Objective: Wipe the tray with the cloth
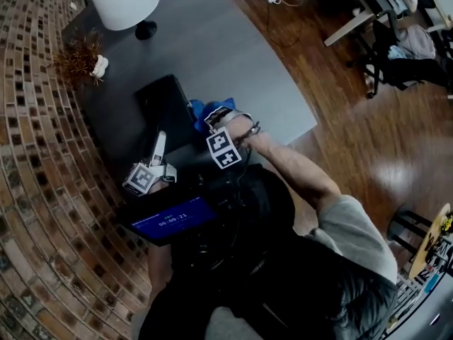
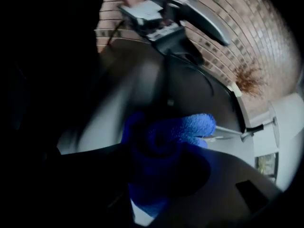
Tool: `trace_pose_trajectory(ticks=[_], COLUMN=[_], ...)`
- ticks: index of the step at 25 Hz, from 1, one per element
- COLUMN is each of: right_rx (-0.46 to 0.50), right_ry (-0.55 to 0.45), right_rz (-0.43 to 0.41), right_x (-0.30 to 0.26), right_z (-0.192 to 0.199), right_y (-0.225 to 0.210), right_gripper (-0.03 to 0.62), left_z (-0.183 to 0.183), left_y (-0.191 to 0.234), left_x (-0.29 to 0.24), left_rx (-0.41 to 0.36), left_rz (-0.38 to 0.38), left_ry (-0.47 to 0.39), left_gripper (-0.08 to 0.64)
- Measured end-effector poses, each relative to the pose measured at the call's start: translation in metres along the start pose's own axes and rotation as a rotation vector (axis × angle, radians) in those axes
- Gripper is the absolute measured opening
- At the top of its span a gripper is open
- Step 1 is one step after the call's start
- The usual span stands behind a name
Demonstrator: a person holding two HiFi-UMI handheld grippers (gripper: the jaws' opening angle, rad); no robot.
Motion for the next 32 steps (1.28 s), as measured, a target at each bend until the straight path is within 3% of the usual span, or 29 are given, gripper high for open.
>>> trace_pose_trajectory(ticks=[2, 4, 7, 10, 11, 12, 15, 17, 19, 23, 25, 26, 28, 29, 32], right_rx=[0.01, -0.138, -0.576, -1.101, -1.203, -1.238, -1.116, -1.05, -0.969, -0.811, -0.751, -0.726, -0.654, -0.596, -0.388], right_ry=[-0.099, -0.171, -0.233, -0.414, -0.421, -0.374, -0.134, -0.059, 0.047, 0.291, 0.251, 0.16, -0.044, -0.094, -0.05], right_rz=[-0.102, -0.149, -0.131, -0.154, -0.171, -0.182, -0.172, -0.135, -0.058, 0.115, 0.208, 0.242, 0.264, 0.254, 0.197], right_x=[0.016, 0.036, 0.07, 0.094, 0.094, 0.091, 0.092, 0.11, 0.129, 0.159, 0.165, 0.163, 0.139, 0.118, 0.046], right_z=[-0.002, 0.017, 0.095, 0.171, 0.189, 0.202, 0.212, 0.214, 0.227, 0.245, 0.223, 0.2, 0.14, 0.113, 0.061], right_y=[0.035, 0.052, 0.051, 0.051, 0.057, 0.067, 0.087, 0.084, 0.076, 0.048, 0.016, -0.004, -0.04, -0.053, -0.082], right_gripper=[0.179, 0.179, 0.181, 0.187, 0.191, 0.197, 0.246, 0.277, 0.313, 0.313, 0.311, 0.295, 0.187, 0.181, 0.179], left_z=[-0.001, 0.0, 0.006, 0.006, 0.006, 0.006, 0.006, 0.006, 0.005, 0.01, 0.014, 0.015, 0.015, 0.015, 0.019], left_y=[0.0, -0.002, 0.002, 0.005, 0.005, 0.004, 0.004, 0.004, 0.005, 0.001, -0.004, -0.005, -0.001, 0.002, 0.004], left_x=[0.002, 0.003, 0.001, 0.001, 0.002, 0.003, 0.004, 0.004, 0.005, 0.005, 0.002, 0.001, 0.004, 0.006, 0.01], left_rx=[-0.003, -0.003, 0.009, 0.019, 0.023, 0.026, 0.023, 0.026, 0.038, 0.047, 0.05, 0.056, 0.085, 0.101, 0.102], left_rz=[-0.004, -0.007, -0.012, -0.009, -0.006, -0.003, -0.002, -0.001, 0.005, 0.021, 0.038, 0.044, 0.05, 0.052, 0.053], left_ry=[0.0, 0.001, 0.003, -0.001, -0.004, -0.006, -0.005, -0.015, -0.032, -0.024, -0.018, -0.024, -0.043, -0.046, -0.026], left_gripper=[0.344, 0.344, 0.344, 0.344, 0.344, 0.344, 0.344, 0.344, 0.344, 0.344, 0.344, 0.344, 0.344, 0.344, 0.342])
Point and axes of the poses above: the fingertips, and each gripper's own axes: x backward along the fingers, y to its left, z out of its underside, the point moved 7 cm from there along x, backward along the fingers
